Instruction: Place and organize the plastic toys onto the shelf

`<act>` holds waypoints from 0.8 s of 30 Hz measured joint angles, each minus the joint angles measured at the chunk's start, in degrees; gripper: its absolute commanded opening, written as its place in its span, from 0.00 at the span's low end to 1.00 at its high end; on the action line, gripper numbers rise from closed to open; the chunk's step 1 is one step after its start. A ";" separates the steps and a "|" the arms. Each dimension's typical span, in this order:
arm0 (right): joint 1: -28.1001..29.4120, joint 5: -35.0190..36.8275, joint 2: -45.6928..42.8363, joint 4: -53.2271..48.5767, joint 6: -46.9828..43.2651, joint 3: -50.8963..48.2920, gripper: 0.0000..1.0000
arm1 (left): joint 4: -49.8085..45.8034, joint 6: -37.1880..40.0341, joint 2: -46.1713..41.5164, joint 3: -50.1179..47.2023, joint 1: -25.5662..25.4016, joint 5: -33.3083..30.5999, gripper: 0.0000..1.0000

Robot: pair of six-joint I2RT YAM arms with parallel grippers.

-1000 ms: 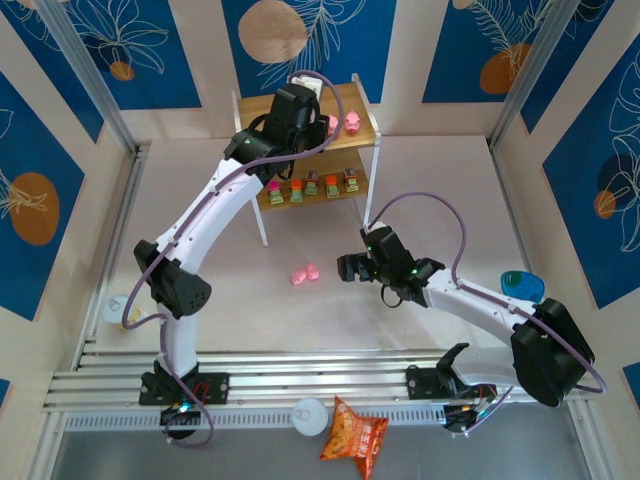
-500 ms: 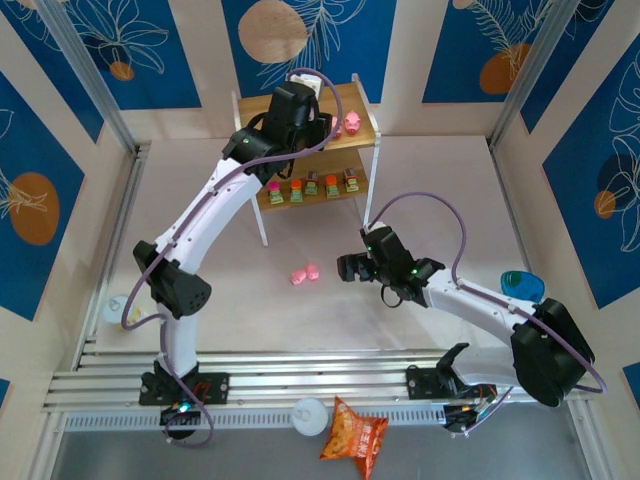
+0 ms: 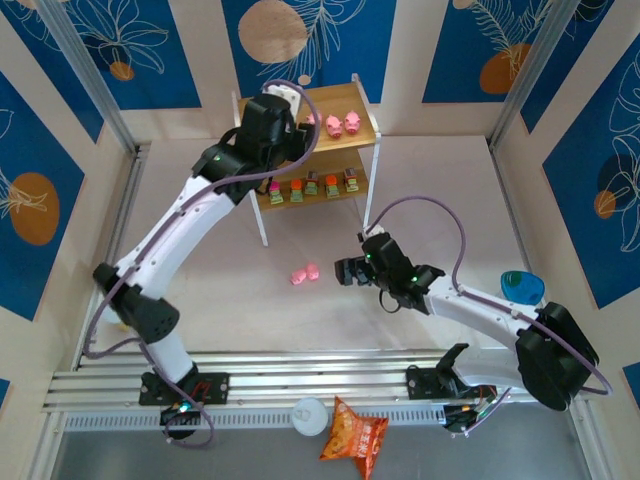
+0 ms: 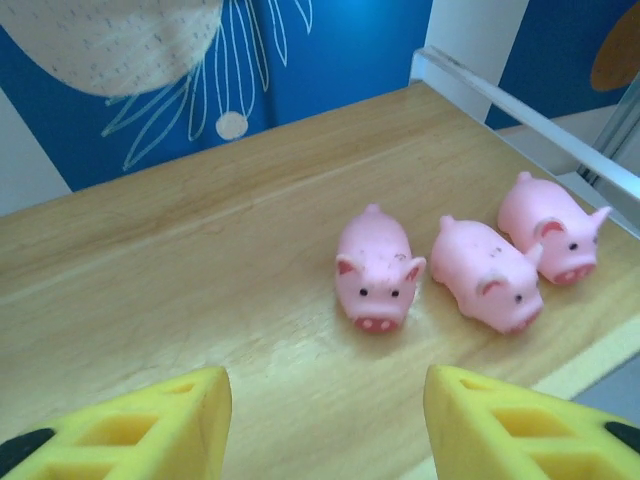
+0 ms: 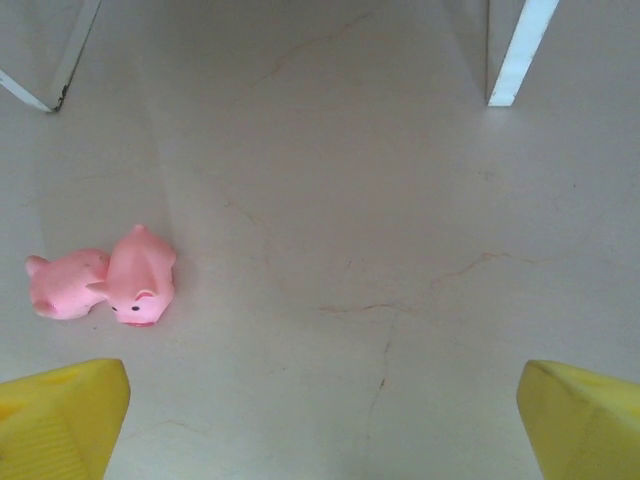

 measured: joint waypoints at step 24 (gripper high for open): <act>14.93 15.98 6.14 -6.01 7.08 7.74 0.98 | 19.39 -3.23 -29.03 -54.97 -3.26 1.25 0.55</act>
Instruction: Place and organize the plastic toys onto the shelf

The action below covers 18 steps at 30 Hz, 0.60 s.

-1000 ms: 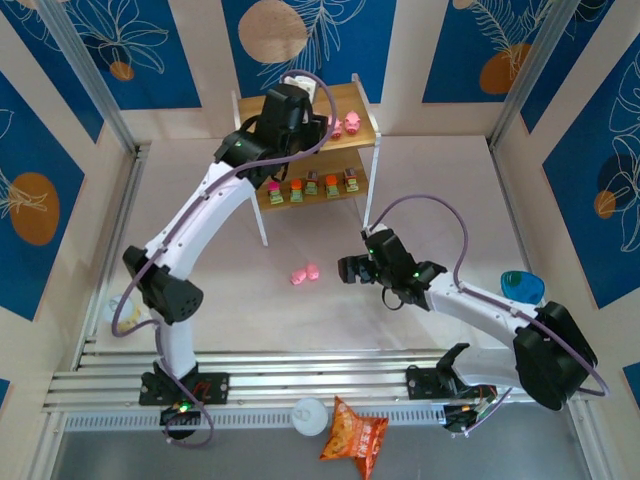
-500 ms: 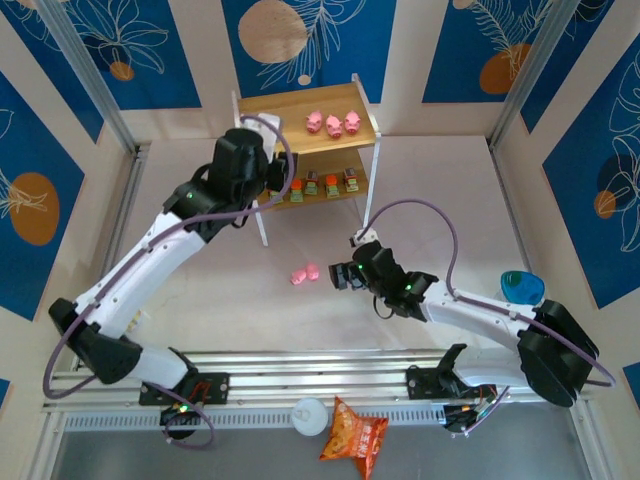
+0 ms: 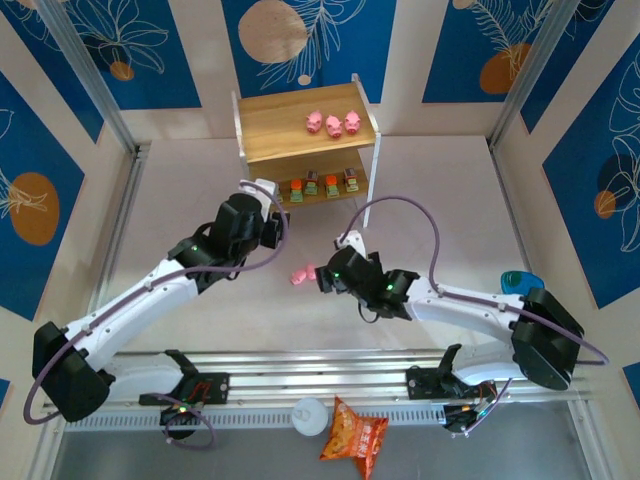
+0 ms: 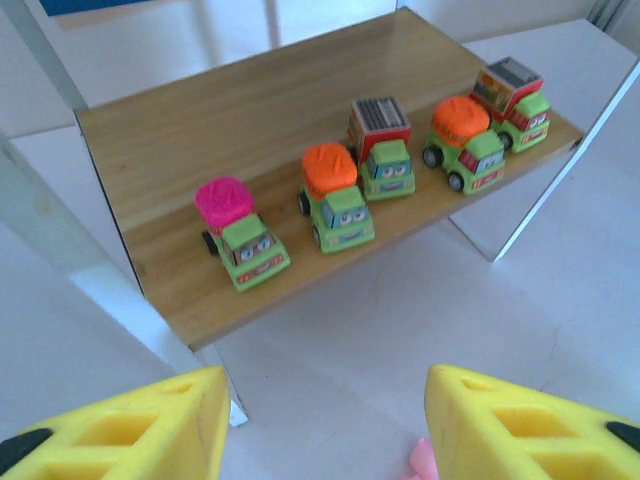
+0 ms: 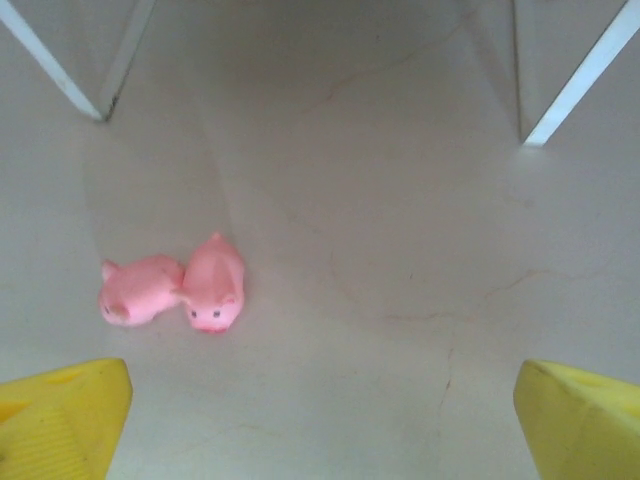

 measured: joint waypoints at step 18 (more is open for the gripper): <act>2.12 -4.46 13.53 -4.85 3.85 8.72 0.97 | 15.41 -1.29 -0.26 -22.58 -1.16 1.53 0.59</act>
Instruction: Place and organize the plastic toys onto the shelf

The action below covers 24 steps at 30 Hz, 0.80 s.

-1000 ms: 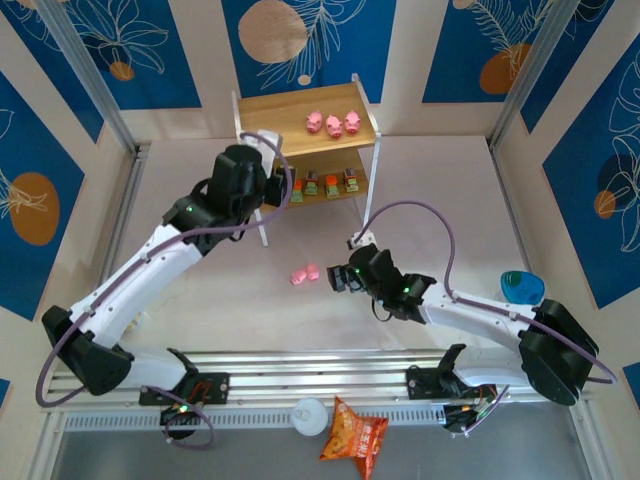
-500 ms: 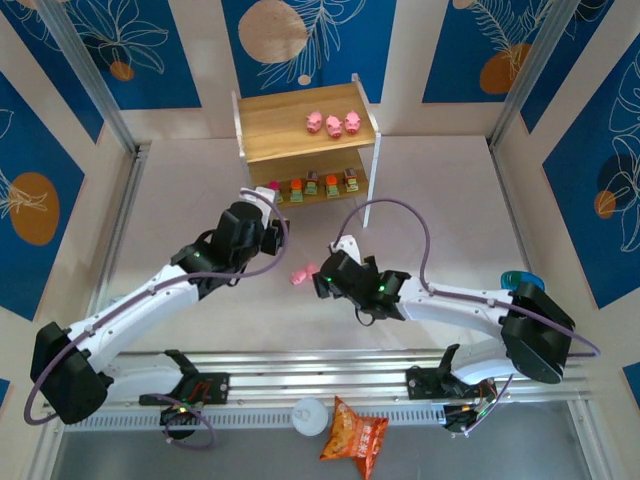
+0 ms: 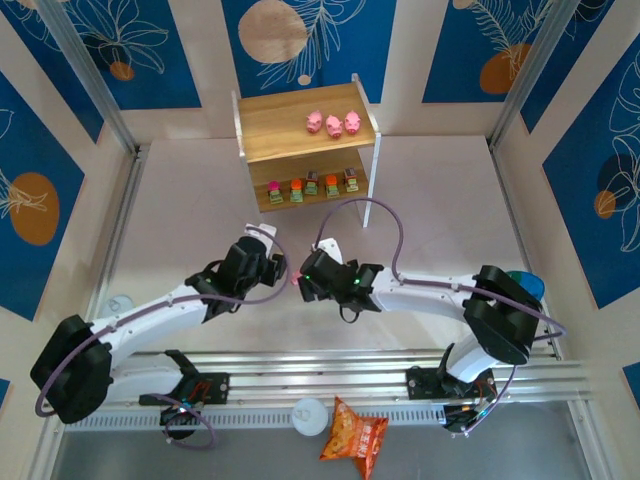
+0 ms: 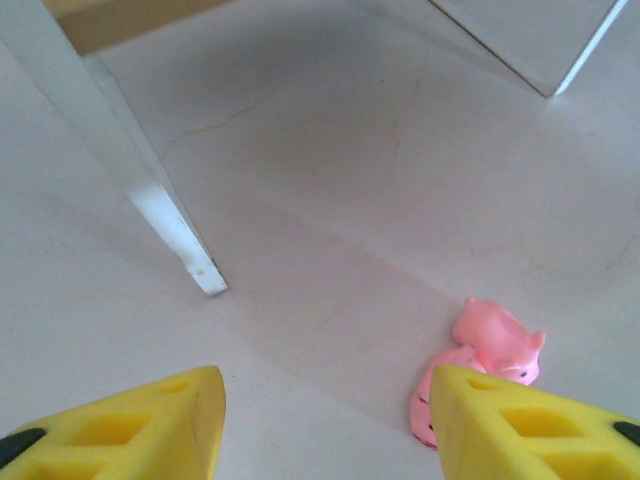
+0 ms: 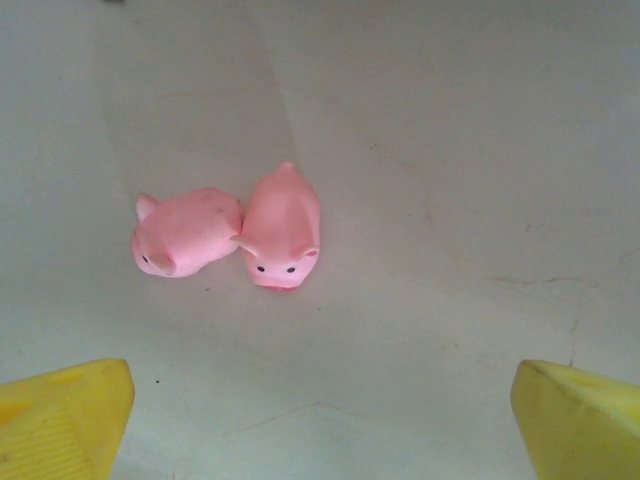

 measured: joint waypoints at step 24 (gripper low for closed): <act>-17.62 -10.82 -12.70 6.49 -10.01 -14.40 0.97 | 6.56 3.43 14.69 -0.76 0.00 12.68 0.55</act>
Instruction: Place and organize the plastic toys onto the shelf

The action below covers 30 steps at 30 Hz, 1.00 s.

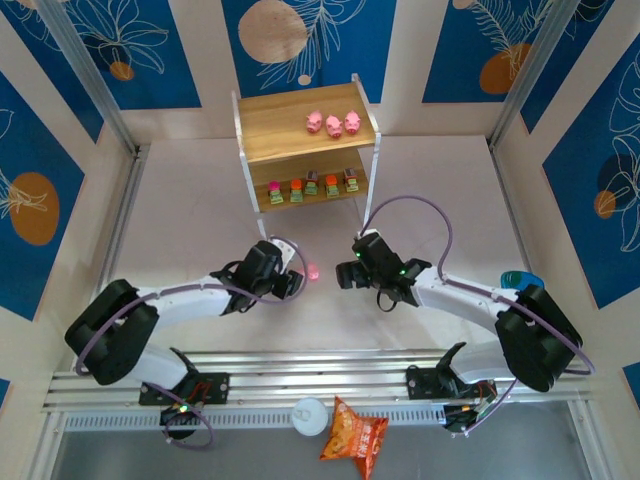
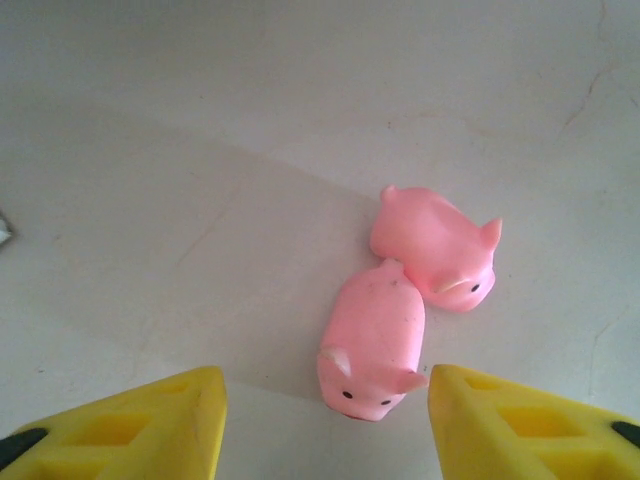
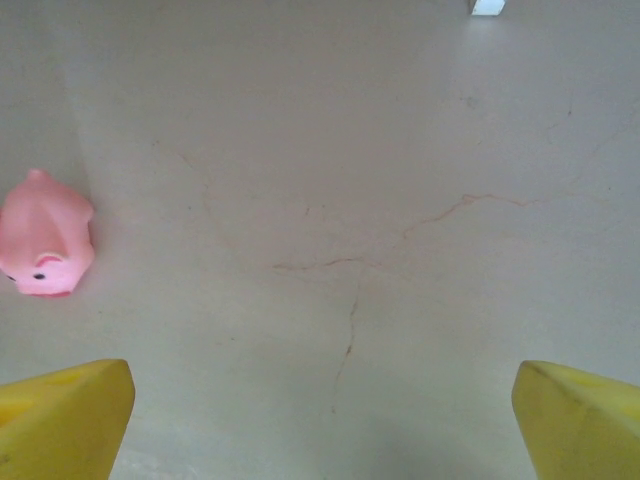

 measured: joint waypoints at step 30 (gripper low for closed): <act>-0.02 -3.15 -2.47 4.31 -0.81 -2.03 0.97 | -0.59 1.46 10.75 6.43 0.00 1.75 0.45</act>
